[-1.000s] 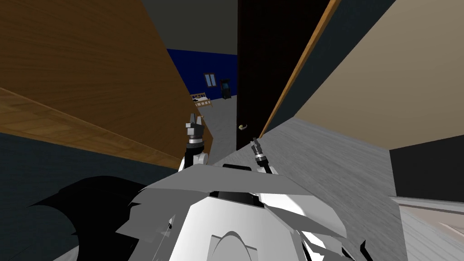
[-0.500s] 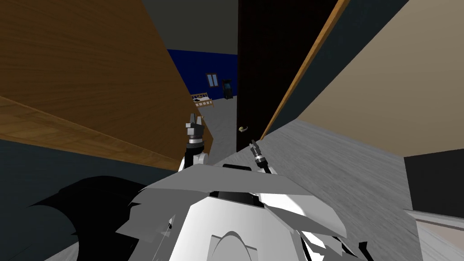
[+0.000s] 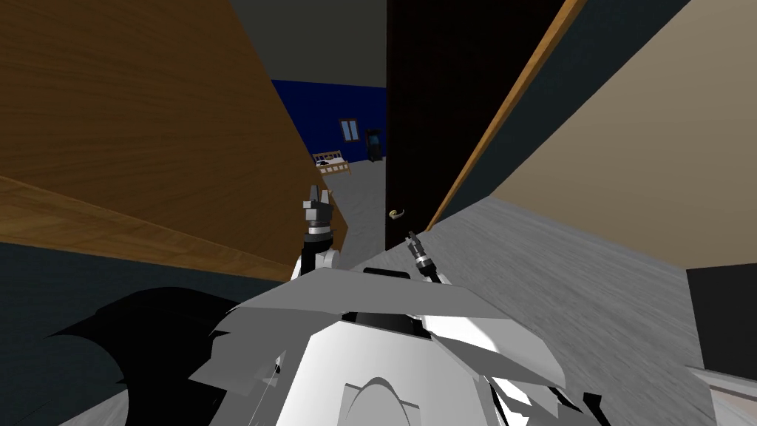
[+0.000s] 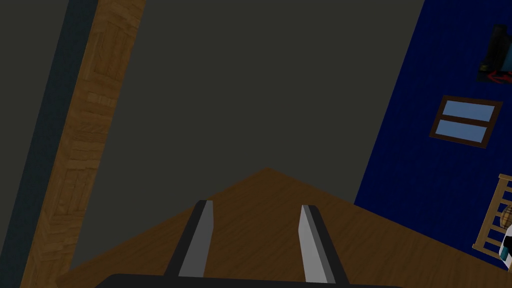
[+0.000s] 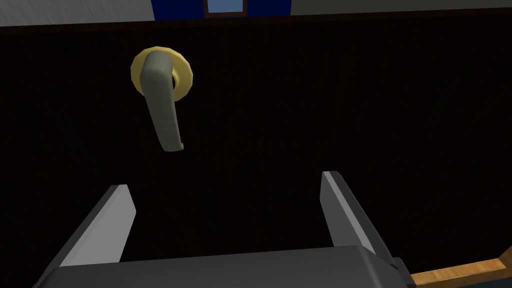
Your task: Push the door open
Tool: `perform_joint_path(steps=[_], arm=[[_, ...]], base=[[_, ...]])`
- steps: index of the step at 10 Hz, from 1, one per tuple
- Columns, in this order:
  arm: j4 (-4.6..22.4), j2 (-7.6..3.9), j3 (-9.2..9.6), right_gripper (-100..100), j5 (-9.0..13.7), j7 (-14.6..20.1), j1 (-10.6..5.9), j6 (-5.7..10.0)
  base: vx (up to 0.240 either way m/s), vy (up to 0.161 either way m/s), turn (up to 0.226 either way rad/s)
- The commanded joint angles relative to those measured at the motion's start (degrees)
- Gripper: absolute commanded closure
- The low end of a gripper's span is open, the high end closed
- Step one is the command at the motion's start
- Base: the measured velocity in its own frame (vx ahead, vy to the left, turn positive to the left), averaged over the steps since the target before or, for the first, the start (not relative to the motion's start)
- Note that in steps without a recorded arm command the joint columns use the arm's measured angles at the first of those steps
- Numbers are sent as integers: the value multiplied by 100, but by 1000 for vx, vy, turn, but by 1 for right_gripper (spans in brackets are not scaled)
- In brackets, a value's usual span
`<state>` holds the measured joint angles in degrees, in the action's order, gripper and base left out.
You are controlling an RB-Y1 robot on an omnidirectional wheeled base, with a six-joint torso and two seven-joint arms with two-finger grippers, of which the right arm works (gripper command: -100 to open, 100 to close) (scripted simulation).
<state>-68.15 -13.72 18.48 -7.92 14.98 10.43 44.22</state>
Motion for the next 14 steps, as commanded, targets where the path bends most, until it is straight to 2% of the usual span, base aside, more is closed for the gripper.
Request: perform_joint_path(steps=[1,9,10,14], arm=[[244,-57,70,-100,-48,97,-62,95],[1152,-223,309,-100,-213,411,-325,409],[1070,-205,293,-100,-203,380,-299,373],[1252,-39,238,-100,-178,266,-394,365]], base=[[111,-55,72],[129,-63,60],[73,-38,14],[161,62,41]])
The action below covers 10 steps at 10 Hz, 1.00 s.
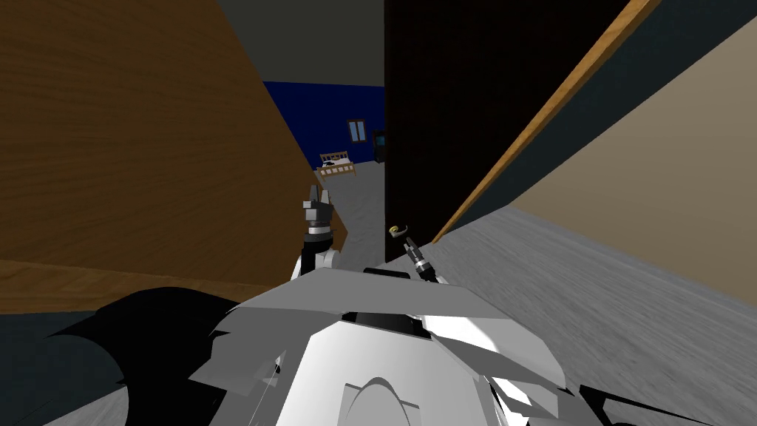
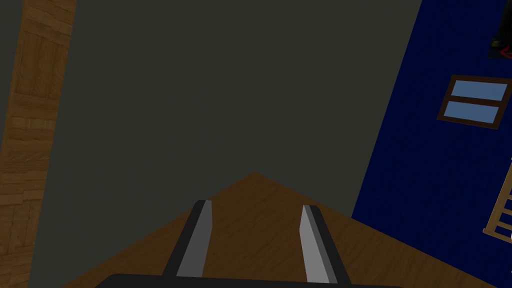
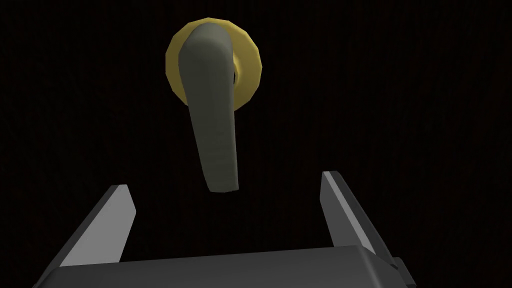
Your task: Push the door open
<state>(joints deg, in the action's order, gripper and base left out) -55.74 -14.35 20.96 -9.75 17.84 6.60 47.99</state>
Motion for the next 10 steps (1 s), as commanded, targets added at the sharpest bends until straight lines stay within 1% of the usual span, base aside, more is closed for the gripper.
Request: perform_joint_path(steps=[1,4,5,6,10], arm=[[61,72,-26,-100,13,-56,-37,-16],[178,186,-65,-100,32,-138,-99,-25],[159,163,-58,-100,29,-117,-92,-21],[159,163,-58,100,29,-117,-92,-21],[159,163,-58,100,29,-117,-92,-21]], base=[[201,102,52],[196,65,41],[83,25,5],[-10,-3,-5],[-10,-4,7]])
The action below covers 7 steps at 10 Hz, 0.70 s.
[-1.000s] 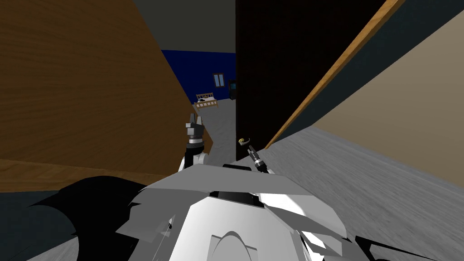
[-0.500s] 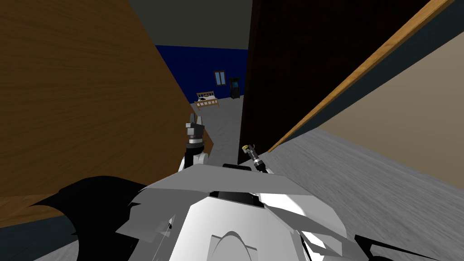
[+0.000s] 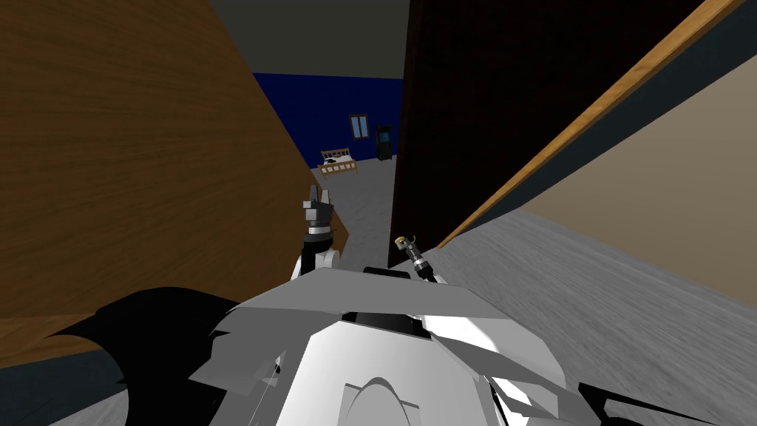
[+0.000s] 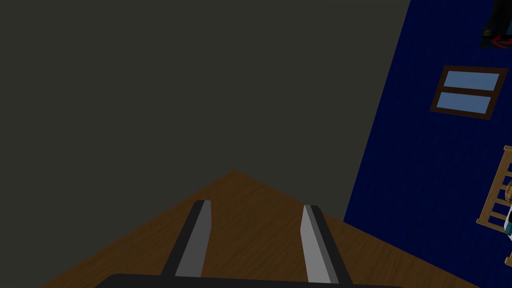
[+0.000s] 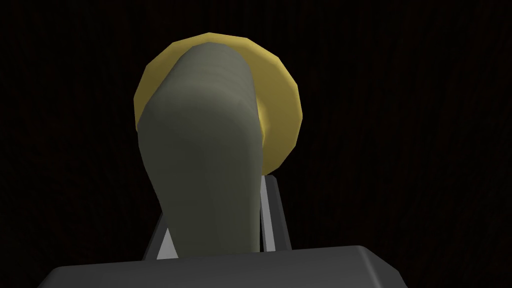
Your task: Push the door open
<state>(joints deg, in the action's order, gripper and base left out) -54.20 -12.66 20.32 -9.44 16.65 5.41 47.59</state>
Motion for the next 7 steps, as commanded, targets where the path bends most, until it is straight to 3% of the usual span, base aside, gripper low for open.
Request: perform_joint_path(steps=[1,7], arm=[[4,-7,6,100,-2,3,27,19],[163,143,-349,100,160,-201,-127,-82]], base=[[0,0,0],[140,114,-33]])
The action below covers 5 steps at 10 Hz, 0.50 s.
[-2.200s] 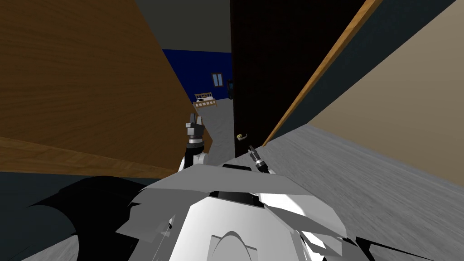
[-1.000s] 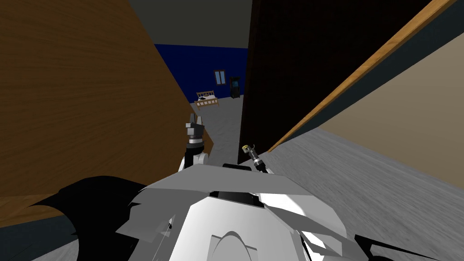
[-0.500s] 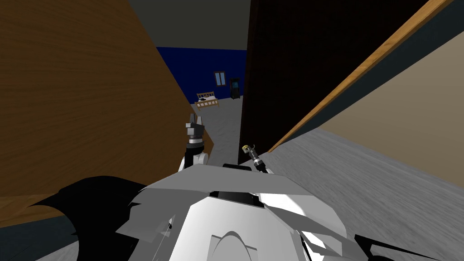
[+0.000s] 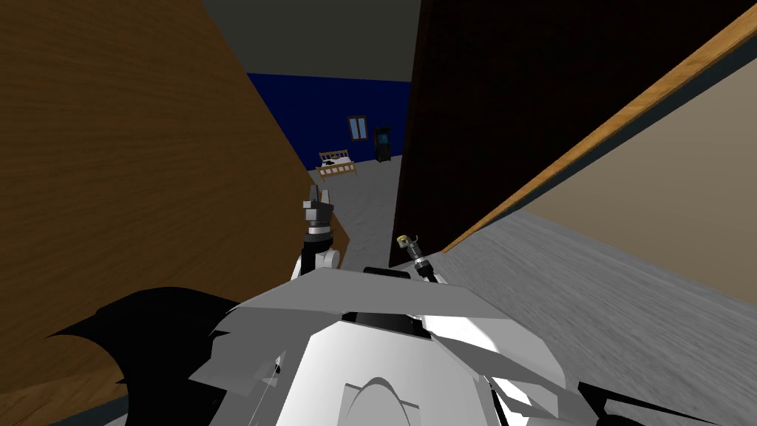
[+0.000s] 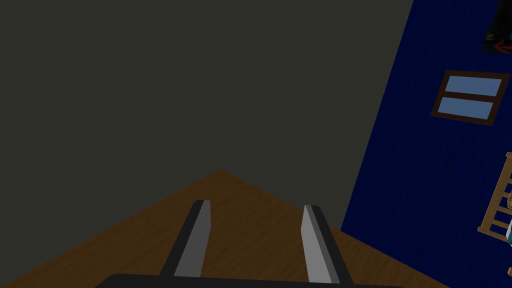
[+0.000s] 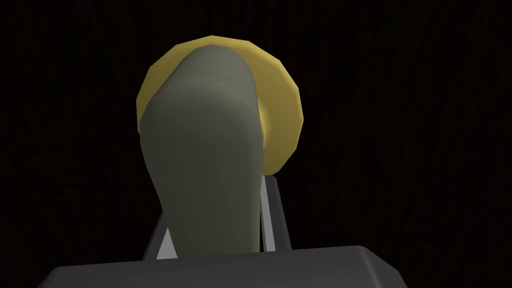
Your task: Push the door open
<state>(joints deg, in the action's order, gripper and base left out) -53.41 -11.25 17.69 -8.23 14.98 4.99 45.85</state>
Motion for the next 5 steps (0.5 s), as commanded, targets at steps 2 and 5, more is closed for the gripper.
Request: perform_joint_path(steps=[2,5], arm=[[158,68,-245,100,111,-127,-143,54],[267,165,-478,100,218,-262,-228,-1]], base=[[163,130,-46],[131,109,-45]])
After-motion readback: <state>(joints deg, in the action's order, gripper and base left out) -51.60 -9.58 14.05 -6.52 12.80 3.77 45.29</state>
